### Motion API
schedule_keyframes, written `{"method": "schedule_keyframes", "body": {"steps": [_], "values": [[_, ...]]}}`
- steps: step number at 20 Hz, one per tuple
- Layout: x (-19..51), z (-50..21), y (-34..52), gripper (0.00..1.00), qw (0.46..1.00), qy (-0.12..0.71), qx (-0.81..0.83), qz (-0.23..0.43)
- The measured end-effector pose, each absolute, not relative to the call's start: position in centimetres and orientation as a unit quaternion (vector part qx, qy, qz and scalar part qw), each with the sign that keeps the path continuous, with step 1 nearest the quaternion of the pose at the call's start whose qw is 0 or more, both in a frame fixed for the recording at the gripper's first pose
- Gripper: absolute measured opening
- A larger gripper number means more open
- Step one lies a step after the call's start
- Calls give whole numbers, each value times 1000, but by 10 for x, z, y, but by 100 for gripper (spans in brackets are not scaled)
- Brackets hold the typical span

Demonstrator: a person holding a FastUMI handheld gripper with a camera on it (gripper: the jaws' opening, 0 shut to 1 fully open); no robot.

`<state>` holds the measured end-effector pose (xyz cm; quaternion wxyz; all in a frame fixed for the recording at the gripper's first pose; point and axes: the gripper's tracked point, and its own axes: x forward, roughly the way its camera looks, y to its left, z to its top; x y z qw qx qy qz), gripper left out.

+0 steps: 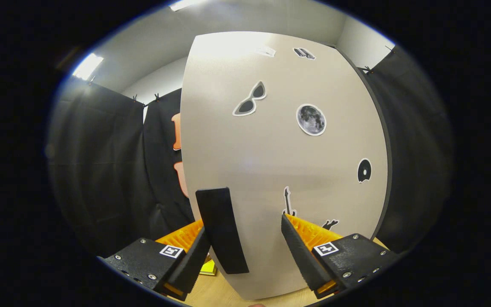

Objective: Open the shoe cabinet door, grab the shoes and put them into the shoe cabinet, then close the shoe cabinet door.

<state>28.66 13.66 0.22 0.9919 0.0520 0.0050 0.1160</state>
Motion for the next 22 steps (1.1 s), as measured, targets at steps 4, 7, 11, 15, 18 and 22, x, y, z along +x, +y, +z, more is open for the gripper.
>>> {"method": "schedule_keyframes", "body": {"steps": [4,7,11,15,18,22], "values": [[302,3,148,96,994,-6,50,95],[319,1,158,96,996,-14,48,79],[334,0,163,96,996,-13,50,66],[350,-1,170,96,998,-16,36,46],[356,-2,173,96,999,-18,29,35],[358,-2,174,96,999,-16,32,32]]}}
